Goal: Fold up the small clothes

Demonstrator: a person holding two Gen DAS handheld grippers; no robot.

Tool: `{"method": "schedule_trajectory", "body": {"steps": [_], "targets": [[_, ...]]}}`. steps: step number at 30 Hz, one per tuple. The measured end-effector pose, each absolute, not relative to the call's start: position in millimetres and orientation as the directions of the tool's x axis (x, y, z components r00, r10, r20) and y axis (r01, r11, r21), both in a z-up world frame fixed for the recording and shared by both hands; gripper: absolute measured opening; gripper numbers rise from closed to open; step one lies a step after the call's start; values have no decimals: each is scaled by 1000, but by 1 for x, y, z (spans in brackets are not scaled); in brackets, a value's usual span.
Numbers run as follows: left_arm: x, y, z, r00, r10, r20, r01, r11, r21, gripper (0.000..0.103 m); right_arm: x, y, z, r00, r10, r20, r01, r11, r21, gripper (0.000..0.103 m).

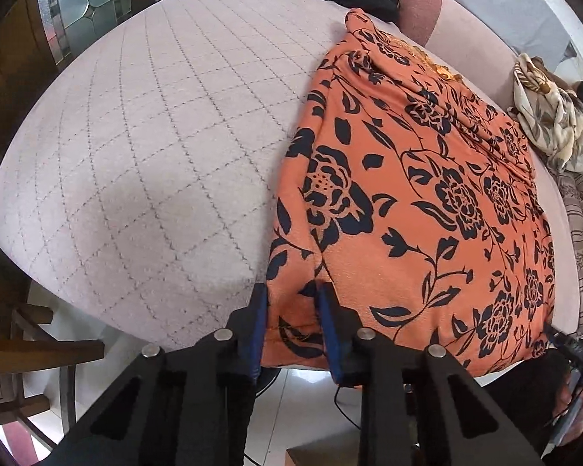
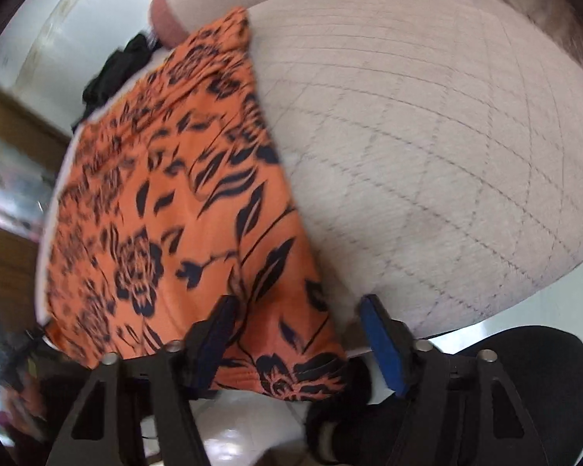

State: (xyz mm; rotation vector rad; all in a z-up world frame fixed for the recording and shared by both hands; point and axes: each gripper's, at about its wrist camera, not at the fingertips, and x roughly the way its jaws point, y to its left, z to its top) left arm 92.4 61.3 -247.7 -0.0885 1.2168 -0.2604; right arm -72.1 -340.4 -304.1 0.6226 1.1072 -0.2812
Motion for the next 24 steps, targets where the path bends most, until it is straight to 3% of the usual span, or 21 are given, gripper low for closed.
{"method": "schedule_trajectory", "body": {"steps": [2,4,5,7,8,9,10,18,24], "targets": [[93,60,-248,320,-243,-916,151,967,-204,29,-70,-329,-306,399,72,-914,493,824,280,36],[91,64,-249,310,-239,-920,148,968,-201,42,-69,-322,-303,388,89,-917,463,841,278,14],[90,65,-248,307,-245,-920,155,966,-206,42,-69,-320,-301,388,108,-915,453,843,291,11],[92,65,-246,302,-253,-919,171,963,-209,39,-69,-317,-292,393,121,-911,443,844,303,10],[93,65,-246,294,-266,-918,175,959,-222,31,-69,-317,-287,407,149,-901,433,837,334,10],[96,66,-247,281,-285,-916,175,954,-243,13,-69,-319,-281,426,178,-887,425,826,370,9],[98,67,-246,273,-303,-913,173,949,-263,8,-70,-323,-273,454,210,-866,416,809,414,9],[118,77,-206,283,-439,-852,221,895,-388,4,-68,-356,-208,622,345,-703,341,689,639,9],[174,72,-151,323,-494,-808,239,868,-435,1,-30,-382,-165,687,359,-632,286,666,689,9]]}}
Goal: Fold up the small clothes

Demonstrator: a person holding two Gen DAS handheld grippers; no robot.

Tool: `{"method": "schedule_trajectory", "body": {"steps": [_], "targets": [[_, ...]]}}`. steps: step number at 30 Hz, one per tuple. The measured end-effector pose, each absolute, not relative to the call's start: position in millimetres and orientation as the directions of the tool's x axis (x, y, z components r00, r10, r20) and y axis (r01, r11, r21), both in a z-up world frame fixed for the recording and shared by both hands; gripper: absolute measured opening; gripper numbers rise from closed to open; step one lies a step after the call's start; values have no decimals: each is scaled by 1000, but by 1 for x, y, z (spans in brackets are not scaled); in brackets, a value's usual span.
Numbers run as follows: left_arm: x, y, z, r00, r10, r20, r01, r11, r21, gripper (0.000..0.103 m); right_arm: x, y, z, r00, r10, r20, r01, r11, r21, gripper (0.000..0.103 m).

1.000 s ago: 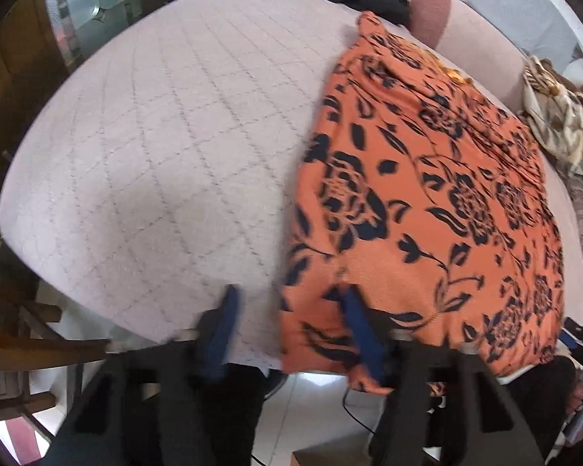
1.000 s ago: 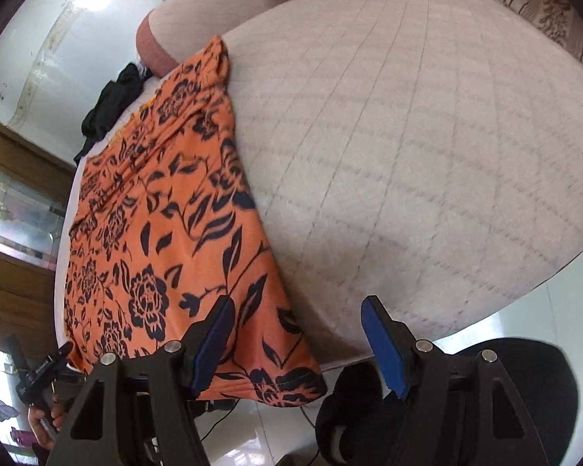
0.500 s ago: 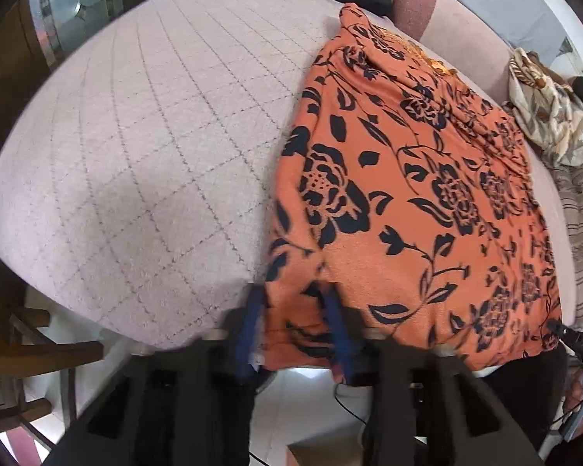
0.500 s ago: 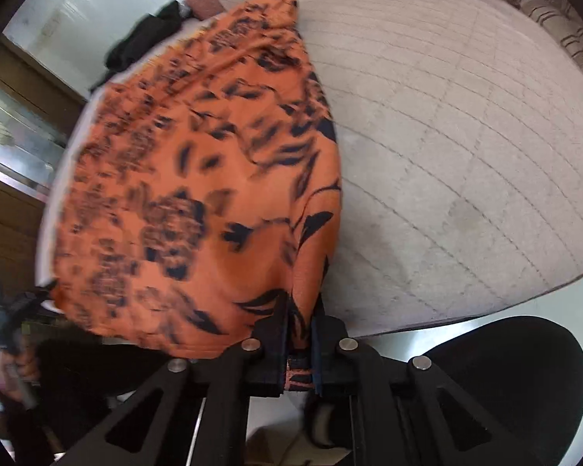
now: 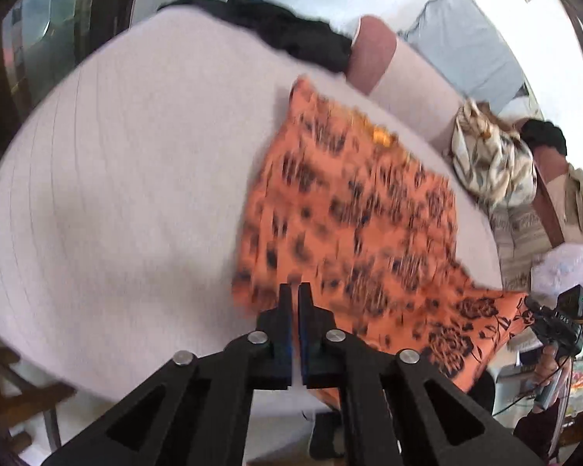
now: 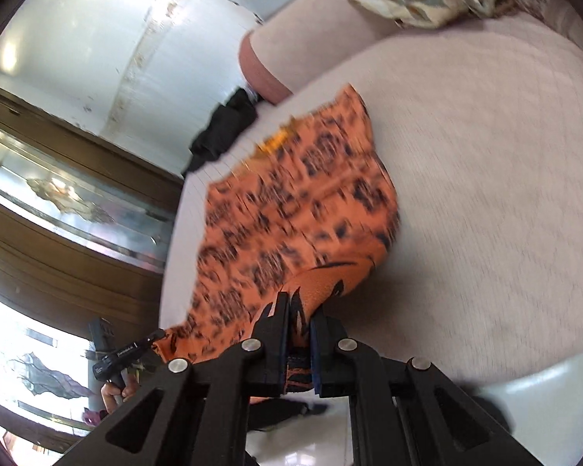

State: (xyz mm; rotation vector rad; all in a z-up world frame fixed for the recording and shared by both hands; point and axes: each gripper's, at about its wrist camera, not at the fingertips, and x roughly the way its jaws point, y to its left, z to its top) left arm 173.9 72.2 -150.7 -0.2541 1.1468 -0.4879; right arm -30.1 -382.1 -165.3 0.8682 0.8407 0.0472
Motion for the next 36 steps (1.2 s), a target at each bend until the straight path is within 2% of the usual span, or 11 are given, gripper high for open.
{"method": "schedule_trajectory", "body": {"steps": [5,11,14,16,22,23,25,26,31,34,36], "targets": [[260,46,-110,389,-460,-798,256,886,-386,1,35,-421,-142,733,332,-594,278,651,706,9],[310,15,-129,354,-392,-849,264,913,-312,1,126,-475,-144,763,242,-599,348,627,697,4],[277,22,-153,339,-338,-878,274,928,-251,20,142,-480,-162,733,263,-628,362,630,687,4],[246,38,-171,334,-322,-886,248,937,-248,46,139,-478,-176,690,271,-671,372,663,650,5],[174,71,-209,263,-330,-907,100,944,-315,62,100,-483,-202,696,294,-655,397,602,693,11],[163,71,-215,247,-333,-910,84,943,-322,63,98,-480,-202,698,273,-662,403,614,679,21],[147,64,-221,217,-352,-910,90,936,-341,65,102,-472,-203,697,289,-656,383,624,681,58],[140,61,-222,217,-356,-909,91,934,-345,65,107,-468,-203,701,302,-646,373,617,693,82],[122,56,-221,238,-396,-887,53,917,-395,73,147,-450,-202,692,251,-677,411,633,655,83],[118,58,-228,237,-400,-885,23,913,-406,73,184,-444,-225,601,253,-758,506,614,606,75],[117,62,-234,233,-411,-882,-15,905,-425,73,198,-440,-246,544,255,-799,563,595,574,33]]}}
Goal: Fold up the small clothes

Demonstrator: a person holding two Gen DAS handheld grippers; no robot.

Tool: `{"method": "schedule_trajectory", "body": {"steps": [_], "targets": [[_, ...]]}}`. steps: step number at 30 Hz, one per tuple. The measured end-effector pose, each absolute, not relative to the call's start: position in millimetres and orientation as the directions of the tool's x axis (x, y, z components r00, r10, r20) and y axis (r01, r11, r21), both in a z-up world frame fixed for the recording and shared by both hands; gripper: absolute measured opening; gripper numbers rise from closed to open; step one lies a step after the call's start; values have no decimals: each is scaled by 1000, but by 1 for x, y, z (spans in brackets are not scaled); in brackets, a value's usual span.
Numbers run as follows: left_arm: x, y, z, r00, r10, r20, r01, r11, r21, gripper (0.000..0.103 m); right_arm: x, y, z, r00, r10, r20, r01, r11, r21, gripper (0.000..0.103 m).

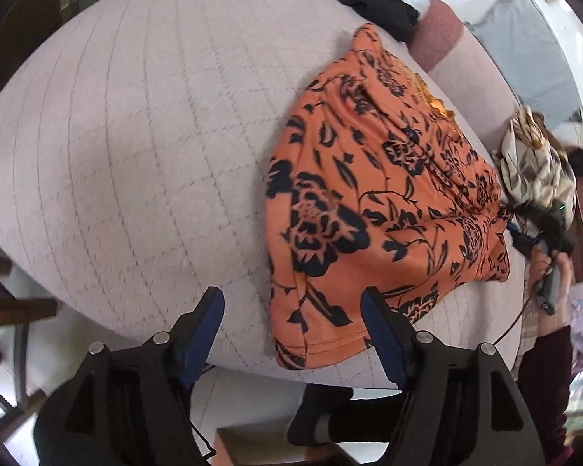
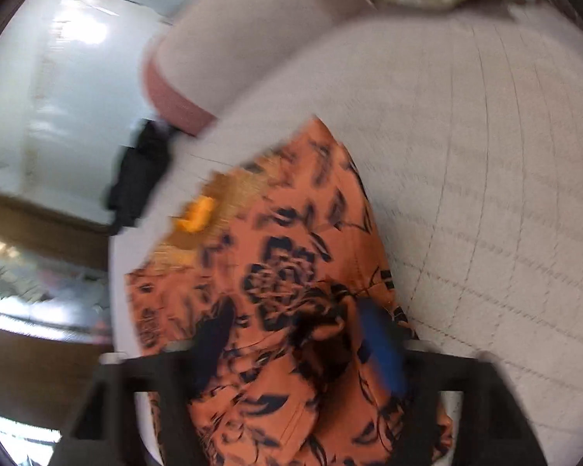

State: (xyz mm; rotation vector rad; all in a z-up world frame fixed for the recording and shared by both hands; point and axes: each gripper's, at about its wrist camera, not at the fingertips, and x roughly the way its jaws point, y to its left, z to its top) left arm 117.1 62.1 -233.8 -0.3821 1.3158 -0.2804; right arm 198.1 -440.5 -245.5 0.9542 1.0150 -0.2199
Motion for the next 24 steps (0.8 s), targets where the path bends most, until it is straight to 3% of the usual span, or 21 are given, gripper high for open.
{"method": "schedule_trajectory", "body": {"steps": [3,10,11,12,15,16,19,24], "targets": [[114,65,-240,227,-418,-880,-29,900,-435,73,204,-434,-264,505,214,-836,599,611,518,19],[104,47,-254,210,-448,-869,20,891,-454,71,139,-434,-237,604,145,-784,562,620,547,17],[102,42,-257,204,-456,-866,29,887,-460,66,127,-436,-234,619,149,-771,553,615,562,17],[101,38,-259,193,-463,-865,39,885,-465,50,117,-439,-232,627,152,-764,549,610,572,17],[99,29,-260,207,-422,-883,66,906,-418,32,94,-446,-232,637,169,-752,549,585,597,17],[99,29,-260,204,-425,-882,72,905,-420,13,88,-448,-232,640,177,-747,547,578,605,17],[105,39,-260,196,-472,-860,36,880,-474,8,76,-450,-233,652,192,-734,534,570,624,17],[134,40,-212,239,-532,-812,131,846,-516,7,75,-457,-216,692,215,-689,488,565,666,17]]}}
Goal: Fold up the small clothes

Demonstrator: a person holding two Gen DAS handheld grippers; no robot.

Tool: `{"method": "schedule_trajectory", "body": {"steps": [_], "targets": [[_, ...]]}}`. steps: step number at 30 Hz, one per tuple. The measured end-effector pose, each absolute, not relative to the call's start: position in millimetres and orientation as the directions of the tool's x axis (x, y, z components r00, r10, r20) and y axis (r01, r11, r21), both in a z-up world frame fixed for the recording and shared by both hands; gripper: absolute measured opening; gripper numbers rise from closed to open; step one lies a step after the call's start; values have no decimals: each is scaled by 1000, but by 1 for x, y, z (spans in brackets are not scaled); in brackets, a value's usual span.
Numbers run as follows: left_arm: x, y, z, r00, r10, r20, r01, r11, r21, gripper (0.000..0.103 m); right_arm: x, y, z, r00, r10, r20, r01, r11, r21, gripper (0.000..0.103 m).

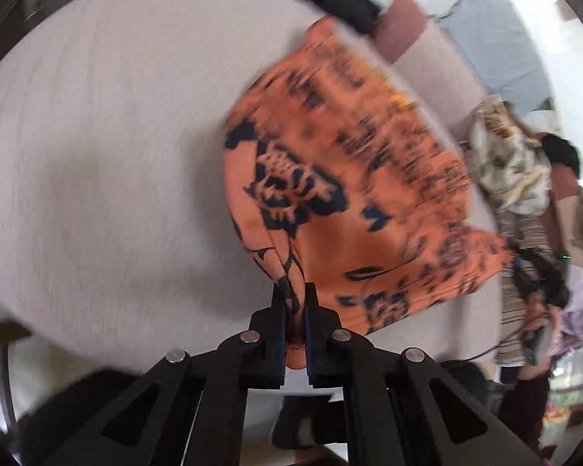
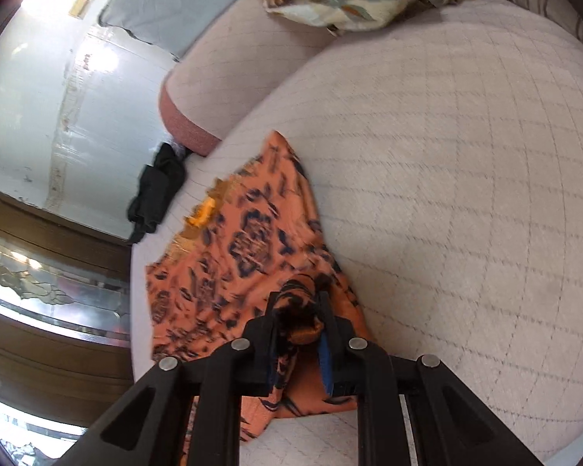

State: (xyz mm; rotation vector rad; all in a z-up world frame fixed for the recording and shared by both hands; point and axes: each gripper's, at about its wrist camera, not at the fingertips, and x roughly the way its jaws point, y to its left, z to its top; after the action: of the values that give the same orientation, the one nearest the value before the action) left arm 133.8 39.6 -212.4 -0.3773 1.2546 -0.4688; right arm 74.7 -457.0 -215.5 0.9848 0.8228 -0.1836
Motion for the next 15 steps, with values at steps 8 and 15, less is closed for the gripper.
{"method": "schedule_trajectory", "body": {"steps": [8,15], "targets": [[290,-4,-117,363,-534,-764,266,845,-464,7,131,-510,-173,775,149,-614,446,559,699,6],[351,-50,-148,348,-500,-793,274,863,-423,7,184,-521,-194,701,206,-682,441,627,642,12]]}}
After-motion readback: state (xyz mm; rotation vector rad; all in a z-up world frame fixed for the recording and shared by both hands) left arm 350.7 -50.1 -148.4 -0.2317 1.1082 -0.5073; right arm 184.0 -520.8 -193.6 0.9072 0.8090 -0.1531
